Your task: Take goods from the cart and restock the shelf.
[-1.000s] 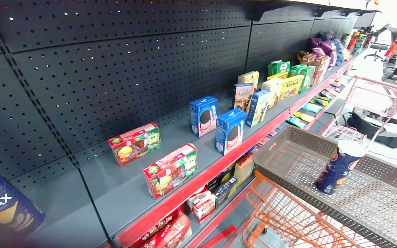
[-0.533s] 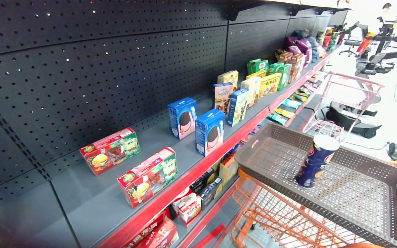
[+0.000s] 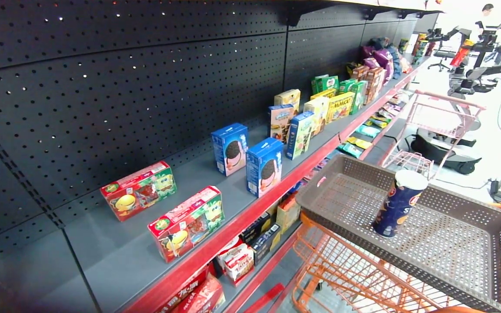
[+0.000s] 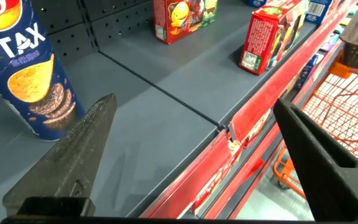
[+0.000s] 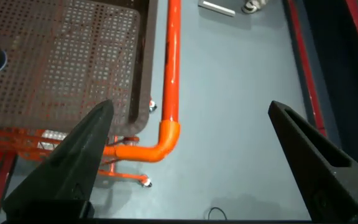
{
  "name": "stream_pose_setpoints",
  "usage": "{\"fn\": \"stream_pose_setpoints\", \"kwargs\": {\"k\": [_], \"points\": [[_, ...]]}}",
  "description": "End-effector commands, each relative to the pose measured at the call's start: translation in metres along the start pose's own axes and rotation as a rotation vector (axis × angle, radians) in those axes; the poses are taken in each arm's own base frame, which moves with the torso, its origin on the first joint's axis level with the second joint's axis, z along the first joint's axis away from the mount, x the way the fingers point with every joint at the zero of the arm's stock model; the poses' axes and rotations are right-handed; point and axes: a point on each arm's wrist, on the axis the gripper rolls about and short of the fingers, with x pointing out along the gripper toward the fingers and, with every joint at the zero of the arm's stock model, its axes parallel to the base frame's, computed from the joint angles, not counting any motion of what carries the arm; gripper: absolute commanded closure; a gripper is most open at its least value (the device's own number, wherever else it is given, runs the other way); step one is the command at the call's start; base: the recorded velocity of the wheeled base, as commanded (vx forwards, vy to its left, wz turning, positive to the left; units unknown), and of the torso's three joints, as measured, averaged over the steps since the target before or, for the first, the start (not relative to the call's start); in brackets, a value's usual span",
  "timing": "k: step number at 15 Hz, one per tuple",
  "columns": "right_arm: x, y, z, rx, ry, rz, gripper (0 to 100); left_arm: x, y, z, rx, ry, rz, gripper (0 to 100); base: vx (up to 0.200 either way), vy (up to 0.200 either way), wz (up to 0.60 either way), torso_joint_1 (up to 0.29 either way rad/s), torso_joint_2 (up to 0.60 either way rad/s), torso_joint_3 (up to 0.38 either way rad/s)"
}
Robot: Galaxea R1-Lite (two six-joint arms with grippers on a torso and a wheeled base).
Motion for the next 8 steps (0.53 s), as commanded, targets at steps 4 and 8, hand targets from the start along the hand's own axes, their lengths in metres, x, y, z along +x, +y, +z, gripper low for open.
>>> {"fn": "stream_pose_setpoints", "kwargs": {"k": [4,8], "points": [[0.09,0.027,0.013,-0.023,0.055,0.171,0,0.0,0.0,0.0,0.0,-0.001,0.002,0,0.0,0.0,0.0,0.0,0.0,0.0],[0.117,0.053,0.022,-0.053,0.002,0.294,0,0.0,0.0,0.0,0.0,-0.001,0.002,0,0.0,0.0,0.0,0.0,0.0,0.0]]}}
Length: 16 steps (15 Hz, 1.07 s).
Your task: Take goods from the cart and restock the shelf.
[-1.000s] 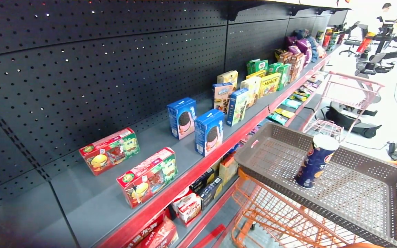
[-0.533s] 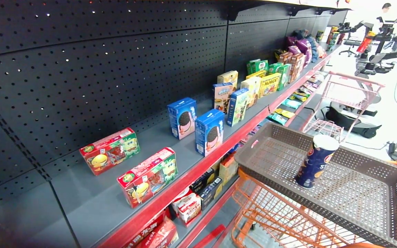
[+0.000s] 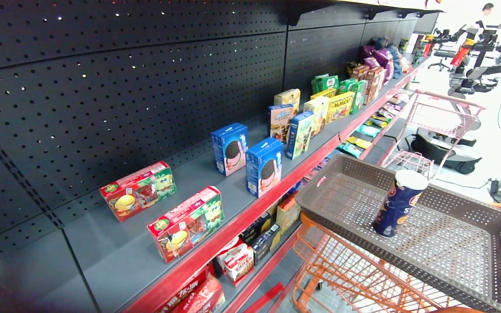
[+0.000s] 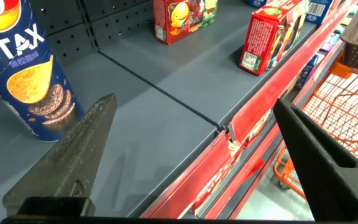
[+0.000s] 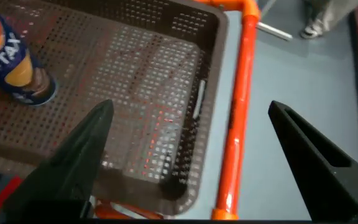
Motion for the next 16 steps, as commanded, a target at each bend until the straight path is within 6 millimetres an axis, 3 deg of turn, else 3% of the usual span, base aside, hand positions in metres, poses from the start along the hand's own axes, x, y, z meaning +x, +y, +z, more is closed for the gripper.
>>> {"fn": "stream_pose_setpoints", "kwargs": {"k": [1,7,16], "points": [[0.03,0.018,-0.008,-0.028,0.057,0.111,0,0.0,0.0,0.0,0.0,0.001,0.0,0,0.0,0.0,0.0,0.0,0.0,0.0],[0.05,0.043,-0.018,-0.061,-0.025,0.325,0,0.0,0.0,0.0,0.0,0.001,0.001,0,0.0,0.0,0.0,0.0,0.0,0.0],[0.089,0.059,-0.033,-0.07,-0.07,0.492,0,0.0,0.0,0.0,0.0,0.001,0.001,0,0.0,0.0,0.0,0.0,0.0,0.0]]}}
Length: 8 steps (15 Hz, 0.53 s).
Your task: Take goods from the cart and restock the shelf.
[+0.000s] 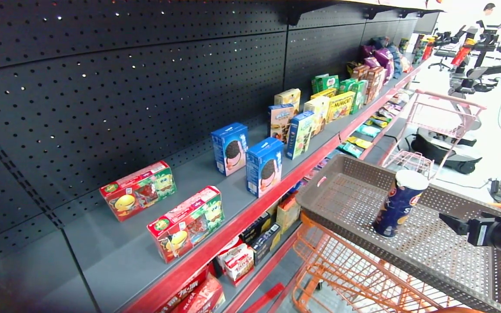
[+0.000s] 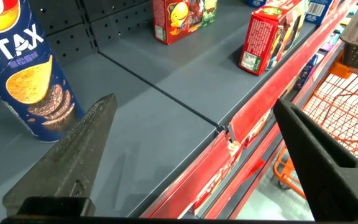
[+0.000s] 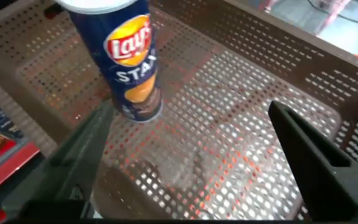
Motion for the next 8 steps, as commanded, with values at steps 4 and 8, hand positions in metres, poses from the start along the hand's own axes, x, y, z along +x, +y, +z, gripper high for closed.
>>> {"fn": "stream_pose_setpoints", "kwargs": {"k": [4,8], "points": [[0.022,0.004,-0.025,-0.004,0.012,0.079,0,0.0,0.0,0.0,0.0,0.001,0.001,0,0.0,0.0,0.0,0.0,0.0,0.0],[0.034,0.003,-0.032,-0.052,0.001,0.094,0,0.0,0.0,0.0,0.0,0.001,0.001,0,0.0,0.0,0.0,0.0,0.0,0.0]]}}
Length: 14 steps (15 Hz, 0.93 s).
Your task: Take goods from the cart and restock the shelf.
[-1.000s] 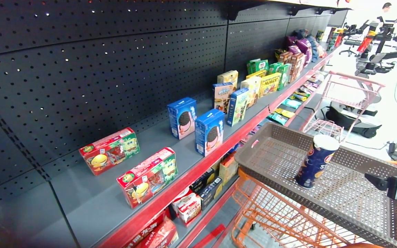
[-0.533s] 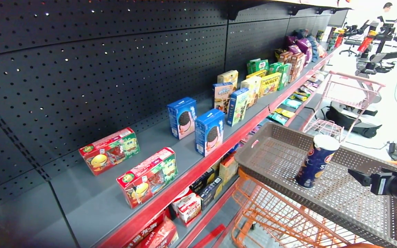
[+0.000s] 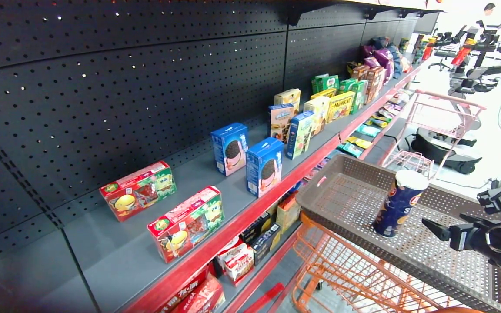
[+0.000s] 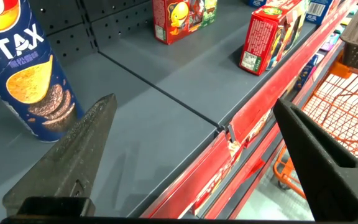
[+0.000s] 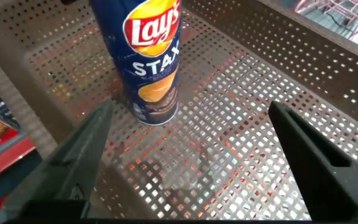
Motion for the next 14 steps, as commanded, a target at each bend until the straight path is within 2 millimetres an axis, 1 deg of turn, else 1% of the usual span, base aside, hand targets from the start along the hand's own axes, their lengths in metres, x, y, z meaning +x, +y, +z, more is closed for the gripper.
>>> {"fn": "stream_pose_setpoints", "kwargs": {"k": [1,3,4,6,9,12,13,14], "points": [[0.009,-0.002,-0.014,-0.005,0.04,0.01,0,0.0,0.0,0.0,0.0,0.0,0.0,0,0.0,0.0,0.0,0.0,0.0,0.0],[0.013,-0.004,-0.019,-0.013,0.041,0.01,0,0.0,0.0,0.0,0.0,0.0,0.0,0,0.0,0.0,0.0,0.0,0.0,0.0],[0.021,-0.007,-0.019,-0.024,0.012,0.024,0,0.0,0.0,0.0,0.0,0.002,0.0,0,0.0,0.0,0.0,0.0,0.0,0.0],[0.03,-0.014,-0.017,-0.068,-0.023,0.057,0,0.0,0.0,0.0,0.0,0.0,0.0,0,0.0,0.0,0.0,0.0,0.0,0.0],[0.037,-0.016,-0.02,-0.074,-0.025,0.087,0,0.0,0.0,0.0,0.0,0.002,0.0,0,0.0,0.0,0.0,0.0,0.0,0.0],[0.053,-0.026,-0.018,-0.085,-0.068,0.125,0,0.0,0.0,0.0,0.0,0.0,0.0,0,0.0,0.0,0.0,0.0,0.0,0.0],[0.055,-0.027,-0.016,-0.089,-0.076,0.125,0,0.0,0.0,0.0,0.0,0.0,0.0,0,0.0,0.0,0.0,0.0,0.0,0.0],[0.059,-0.03,-0.018,-0.082,-0.078,0.136,0,0.0,0.0,0.0,0.0,0.002,0.0,0,0.0,0.0,0.0,0.0,0.0,0.0]]}}
